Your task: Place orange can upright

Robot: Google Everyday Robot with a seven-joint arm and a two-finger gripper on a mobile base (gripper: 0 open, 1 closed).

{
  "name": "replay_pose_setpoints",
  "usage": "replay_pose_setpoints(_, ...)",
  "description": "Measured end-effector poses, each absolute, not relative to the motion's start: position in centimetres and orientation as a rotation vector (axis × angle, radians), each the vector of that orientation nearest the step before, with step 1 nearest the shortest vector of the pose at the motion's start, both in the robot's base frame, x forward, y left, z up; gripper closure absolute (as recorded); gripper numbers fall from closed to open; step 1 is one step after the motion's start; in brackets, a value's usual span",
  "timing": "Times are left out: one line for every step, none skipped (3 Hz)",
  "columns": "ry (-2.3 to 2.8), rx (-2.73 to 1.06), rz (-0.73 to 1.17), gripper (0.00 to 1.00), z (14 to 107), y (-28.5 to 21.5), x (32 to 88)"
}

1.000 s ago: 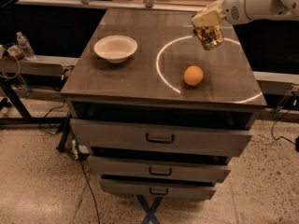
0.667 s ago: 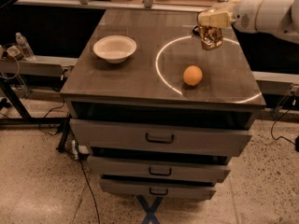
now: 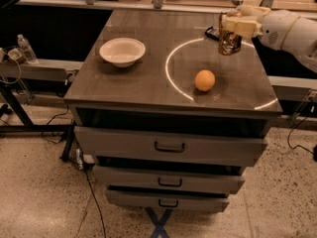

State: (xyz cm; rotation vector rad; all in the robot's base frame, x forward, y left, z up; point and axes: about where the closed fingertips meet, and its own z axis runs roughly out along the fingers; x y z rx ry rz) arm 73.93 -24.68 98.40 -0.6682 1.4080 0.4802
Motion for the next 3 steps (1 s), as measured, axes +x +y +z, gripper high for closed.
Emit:
replay_pose_setpoints(1.316, -0.694, 0.488, 1.00, 97.9, -25.6, 73.0)
replay_pose_setpoints(1.252, -0.728, 0.500, 1.00, 96.9, -26.1, 72.2)
replay_pose_setpoints(1.211, -0.736, 0.521, 1.00, 95.7, -26.5, 71.8)
